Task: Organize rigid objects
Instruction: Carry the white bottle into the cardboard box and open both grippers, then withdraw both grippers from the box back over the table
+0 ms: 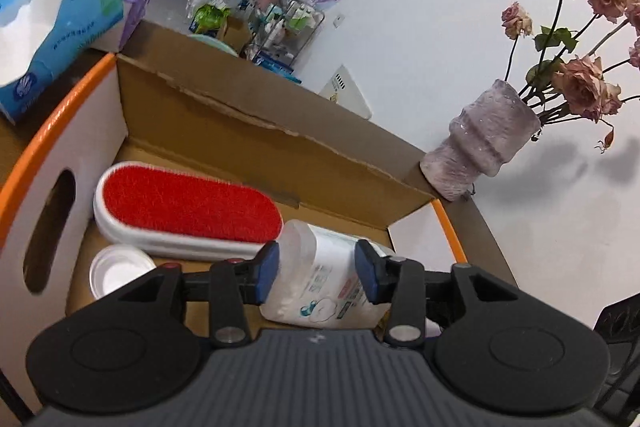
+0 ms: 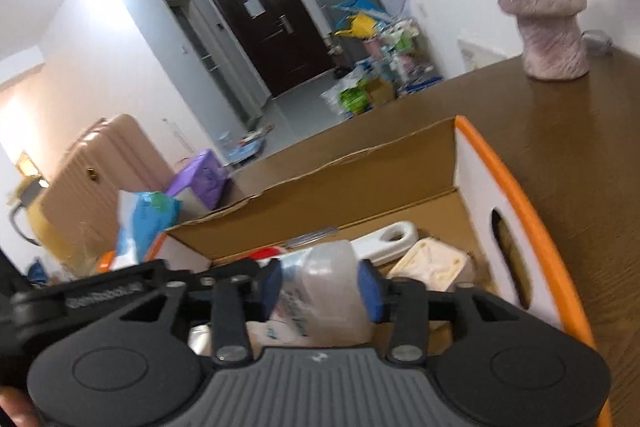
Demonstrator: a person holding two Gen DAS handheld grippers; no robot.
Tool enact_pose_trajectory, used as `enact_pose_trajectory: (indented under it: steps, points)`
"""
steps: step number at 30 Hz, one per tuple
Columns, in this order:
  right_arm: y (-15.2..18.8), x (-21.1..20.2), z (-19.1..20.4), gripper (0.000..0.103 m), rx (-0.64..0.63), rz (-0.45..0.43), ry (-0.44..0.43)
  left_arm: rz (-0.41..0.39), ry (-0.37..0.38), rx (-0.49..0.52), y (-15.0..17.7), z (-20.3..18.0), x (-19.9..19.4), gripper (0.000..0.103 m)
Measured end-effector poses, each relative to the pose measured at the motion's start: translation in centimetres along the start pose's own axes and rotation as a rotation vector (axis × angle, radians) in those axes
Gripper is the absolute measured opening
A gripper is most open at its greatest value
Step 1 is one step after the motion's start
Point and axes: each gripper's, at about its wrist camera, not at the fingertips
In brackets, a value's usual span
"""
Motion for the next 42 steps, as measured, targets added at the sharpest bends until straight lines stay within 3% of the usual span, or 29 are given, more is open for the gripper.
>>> enact_pose_trajectory:
  steps: [4, 7, 10, 17, 22, 24, 28, 31, 34, 37, 42]
  points:
    - [0.6, 0.5, 0.6, 0.051, -0.043, 0.015, 0.027, 0.013, -0.019, 0.02, -0.1, -0.1, -0.1, 0.047]
    - [0.3, -0.3, 1.3, 0.052, -0.061, 0.011, 0.029, 0.016, -0.046, 0.027, -0.3, -0.2, -1.0, 0.054]
    - [-0.8, -2.4, 1.8, 0.059, -0.072, -0.032, 0.018, 0.0, -0.081, 0.062, -0.9, -0.6, -3.2, 0.059]
    - [-1.7, -8.3, 3.1, 0.073, -0.159, -0.072, -0.004, -0.035, -0.188, 0.229, -0.8, -2.9, -9.8, 0.078]
    - [-0.4, -12.6, 2.8, 0.079, -0.2, -0.078, -0.029, -0.115, -0.299, 0.344, 1.1, -5.1, -14.3, 0.091]
    - [0.4, -13.9, 2.6, 0.084, -0.228, -0.092, -0.02, -0.141, -0.346, 0.365, 2.2, -5.6, -15.6, 0.101]
    - [3.4, -15.6, 2.3, 0.089, -0.36, -0.127, 0.051, -0.154, -0.41, 0.424, 4.7, -6.8, -16.9, 0.102]
    - [5.3, -16.7, 1.7, 0.089, -0.427, -0.153, 0.065, -0.204, -0.414, 0.444, 6.3, -7.5, -17.8, 0.103]
    - [7.0, -18.1, 1.3, 0.091, -0.468, -0.241, 0.059, -0.269, -0.402, 0.458, 7.7, -8.2, -18.6, 0.103]
    - [8.2, -19.5, 1.2, 0.095, -0.489, -0.311, 0.06, -0.314, -0.392, 0.481, 8.9, -8.8, -19.4, 0.103]
    - [9.0, -21.2, 1.3, 0.099, -0.443, -0.349, 0.054, -0.329, -0.382, 0.499, 10.0, -9.2, -20.8, 0.103]
Point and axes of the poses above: each gripper's, at about its wrist camera, not at the fingertips, and x roughly the way its jaws point, z to its left, y to its underside, and after that the axes turned 13 degrees about x, right-handed
